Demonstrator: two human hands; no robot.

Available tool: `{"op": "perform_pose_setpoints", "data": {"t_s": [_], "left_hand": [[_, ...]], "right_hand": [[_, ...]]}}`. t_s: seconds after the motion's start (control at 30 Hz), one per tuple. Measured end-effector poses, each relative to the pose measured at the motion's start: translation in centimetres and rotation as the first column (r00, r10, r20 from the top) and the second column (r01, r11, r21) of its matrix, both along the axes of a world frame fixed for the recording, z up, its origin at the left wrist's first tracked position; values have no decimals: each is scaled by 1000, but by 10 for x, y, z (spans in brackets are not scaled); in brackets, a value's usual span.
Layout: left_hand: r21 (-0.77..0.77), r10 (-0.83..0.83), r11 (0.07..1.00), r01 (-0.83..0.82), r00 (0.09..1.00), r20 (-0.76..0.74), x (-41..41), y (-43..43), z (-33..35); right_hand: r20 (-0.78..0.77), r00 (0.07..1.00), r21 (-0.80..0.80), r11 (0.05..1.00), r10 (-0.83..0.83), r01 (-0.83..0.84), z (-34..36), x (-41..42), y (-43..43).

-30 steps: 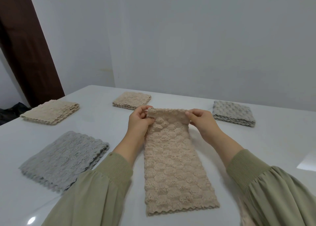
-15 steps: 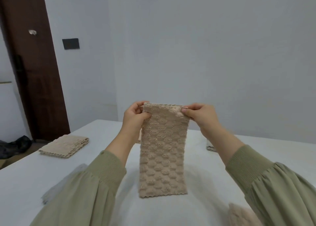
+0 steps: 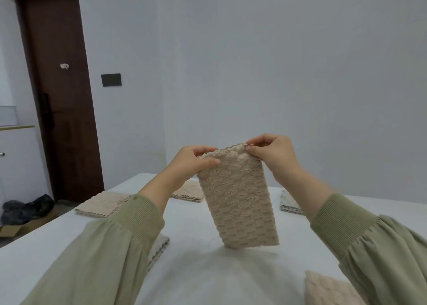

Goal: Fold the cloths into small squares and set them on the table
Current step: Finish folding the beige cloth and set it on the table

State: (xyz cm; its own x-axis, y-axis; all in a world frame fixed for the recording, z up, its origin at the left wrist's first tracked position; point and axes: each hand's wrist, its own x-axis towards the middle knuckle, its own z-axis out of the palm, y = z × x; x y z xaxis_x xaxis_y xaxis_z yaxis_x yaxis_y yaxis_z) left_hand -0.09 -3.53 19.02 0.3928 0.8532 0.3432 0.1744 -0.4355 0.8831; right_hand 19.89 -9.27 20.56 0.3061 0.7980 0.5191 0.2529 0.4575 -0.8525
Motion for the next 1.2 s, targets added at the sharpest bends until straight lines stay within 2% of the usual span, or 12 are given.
{"op": "perform_pose_setpoints", "data": {"t_s": [0.2, 0.33, 0.4, 0.6, 0.77, 0.87, 0.93, 1.0, 1.07, 1.13, 1.2], "left_hand": [[37, -19, 999, 23, 994, -104, -3, -20, 3], [75, 37, 997, -30, 995, -94, 2, -29, 5], [98, 56, 994, -51, 997, -47, 6, -33, 6], [197, 137, 969, -150, 987, 80, 19, -43, 8], [257, 126, 954, -154, 984, 122, 26, -48, 9], [203, 102, 971, -129, 985, 135, 24, -50, 13], [70, -15, 998, 6, 991, 131, 19, -46, 15], [-67, -162, 984, 168, 983, 81, 12, -43, 14], [-106, -247, 964, 244, 969, -9, 9, -40, 9], [-82, -225, 972, 221, 974, -31, 12, -41, 4], [-44, -124, 991, 125, 992, 17, 19, -42, 2]], "right_hand": [[95, 995, -11, 1000, 16, -15, -1, 3, -19], [159, 987, -31, 999, -33, 38, -3, 7, -26], [143, 990, -60, 998, -4, 12, -4, 6, -26], [-41, 987, -176, 971, 155, -159, -5, 7, -33], [-23, 952, -239, 923, 304, -300, -4, 10, -37], [29, 970, -221, 948, 241, -229, -3, 12, -35], [52, 980, -185, 966, 194, -182, -2, 14, -34], [48, 982, -156, 973, 181, -171, -3, 16, -32], [38, 982, -154, 972, 184, -176, -5, 16, -30], [40, 981, -156, 971, 189, -181, -6, 16, -30], [9, 976, -170, 962, 220, -215, -5, 17, -31]]}}
